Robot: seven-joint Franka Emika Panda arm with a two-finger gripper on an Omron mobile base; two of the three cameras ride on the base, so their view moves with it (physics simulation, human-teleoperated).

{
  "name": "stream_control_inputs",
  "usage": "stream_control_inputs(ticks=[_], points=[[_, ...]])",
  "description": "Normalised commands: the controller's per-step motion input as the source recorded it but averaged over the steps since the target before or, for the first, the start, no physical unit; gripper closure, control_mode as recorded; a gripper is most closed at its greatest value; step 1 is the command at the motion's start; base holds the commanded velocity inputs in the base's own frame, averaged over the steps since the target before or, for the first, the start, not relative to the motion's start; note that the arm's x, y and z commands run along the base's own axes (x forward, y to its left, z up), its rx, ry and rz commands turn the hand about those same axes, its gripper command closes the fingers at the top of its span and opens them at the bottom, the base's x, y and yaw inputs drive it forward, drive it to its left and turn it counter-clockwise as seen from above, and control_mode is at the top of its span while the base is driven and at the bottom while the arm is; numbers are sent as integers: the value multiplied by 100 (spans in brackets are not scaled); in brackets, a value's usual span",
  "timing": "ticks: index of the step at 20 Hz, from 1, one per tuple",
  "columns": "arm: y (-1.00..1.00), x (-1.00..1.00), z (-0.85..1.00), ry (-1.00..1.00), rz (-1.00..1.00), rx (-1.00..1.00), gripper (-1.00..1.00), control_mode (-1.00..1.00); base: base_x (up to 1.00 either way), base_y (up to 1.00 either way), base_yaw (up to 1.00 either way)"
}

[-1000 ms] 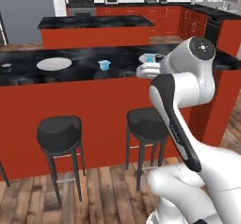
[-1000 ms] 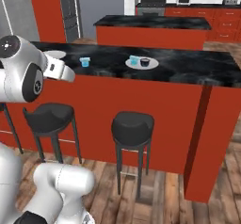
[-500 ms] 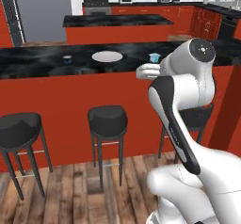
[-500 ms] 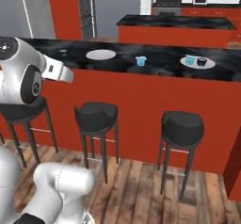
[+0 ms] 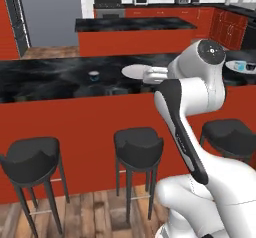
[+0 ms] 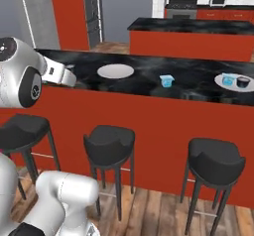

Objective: Place two yogurt containers on each plate.

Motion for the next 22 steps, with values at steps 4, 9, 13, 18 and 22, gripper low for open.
stream_control_inputs(ticks=[4, 9, 13, 18, 22], points=[[0, 0, 0, 0, 0, 0, -100, 100, 74, -46, -4], [0, 0, 0, 0, 0, 0, -100, 100, 68, -3, -1], [0, 0, 0, 0, 0, 0, -100, 100, 97, 17, 1], [0, 0, 0, 0, 0, 0, -100, 100, 100, 0, 3], [0, 0, 0, 0, 0, 0, -100, 100, 100, 0, 3]])
